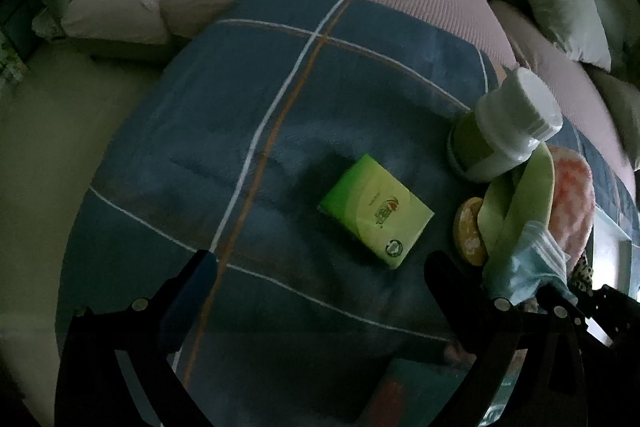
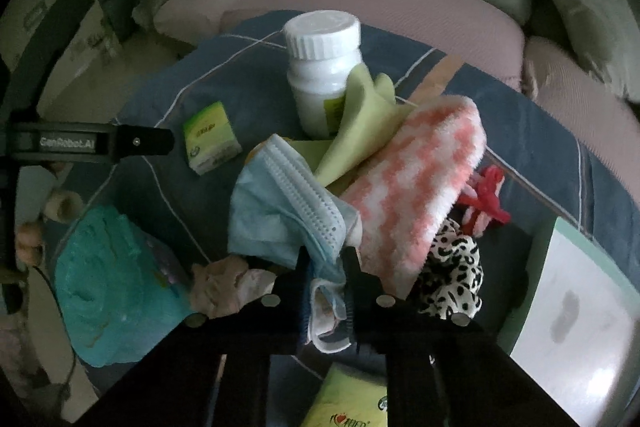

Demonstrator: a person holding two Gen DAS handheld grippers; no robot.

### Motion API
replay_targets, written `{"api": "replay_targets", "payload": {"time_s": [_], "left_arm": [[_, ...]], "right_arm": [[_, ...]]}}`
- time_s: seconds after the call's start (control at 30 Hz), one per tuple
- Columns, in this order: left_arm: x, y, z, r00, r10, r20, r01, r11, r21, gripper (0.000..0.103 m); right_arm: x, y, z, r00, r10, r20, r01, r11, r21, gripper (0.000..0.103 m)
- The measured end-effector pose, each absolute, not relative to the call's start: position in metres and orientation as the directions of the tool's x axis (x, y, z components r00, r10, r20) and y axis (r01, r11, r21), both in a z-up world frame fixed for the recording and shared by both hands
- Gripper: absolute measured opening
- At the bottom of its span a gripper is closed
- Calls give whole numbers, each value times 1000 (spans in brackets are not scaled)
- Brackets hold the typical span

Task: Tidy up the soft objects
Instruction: 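Move the right tool to the blue face mask while the left tool approaches the green tissue pack, then close the right tool on the blue mask while the left tool grasps the green tissue pack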

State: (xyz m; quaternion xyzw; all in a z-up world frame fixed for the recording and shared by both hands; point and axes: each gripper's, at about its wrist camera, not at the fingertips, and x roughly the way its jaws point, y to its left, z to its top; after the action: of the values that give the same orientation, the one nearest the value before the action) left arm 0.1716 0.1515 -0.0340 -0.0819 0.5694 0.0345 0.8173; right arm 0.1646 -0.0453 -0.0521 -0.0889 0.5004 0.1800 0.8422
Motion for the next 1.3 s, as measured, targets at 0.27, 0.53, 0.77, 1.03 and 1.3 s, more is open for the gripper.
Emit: {"api": "replay_targets", "payload": {"time_s": [0.27, 0.53, 0.77, 1.03, 1.3], "left_arm": [[205, 138, -36, 306, -31, -952, -112, 991, -68, 103], [230, 130, -51, 240, -21, -970, -76, 996, -40, 97], [243, 116, -64, 200, 2, -980, 40, 999, 10, 97], [249, 109, -71, 185, -3, -983, 77, 997, 11, 72], [242, 108, -68, 193, -14, -981, 84, 996, 2, 72]], "right_arm": [[164, -50, -53, 431, 213, -877, -377, 925, 40, 12], [164, -52, -53, 427, 221, -877, -368, 928, 55, 12], [165, -54, -54, 422, 225, -878, -362, 930, 64, 12], [167, -54, -55, 420, 228, -878, -354, 932, 72, 12], [163, -55, -53, 429, 240, -871, -350, 933, 84, 12]]}}
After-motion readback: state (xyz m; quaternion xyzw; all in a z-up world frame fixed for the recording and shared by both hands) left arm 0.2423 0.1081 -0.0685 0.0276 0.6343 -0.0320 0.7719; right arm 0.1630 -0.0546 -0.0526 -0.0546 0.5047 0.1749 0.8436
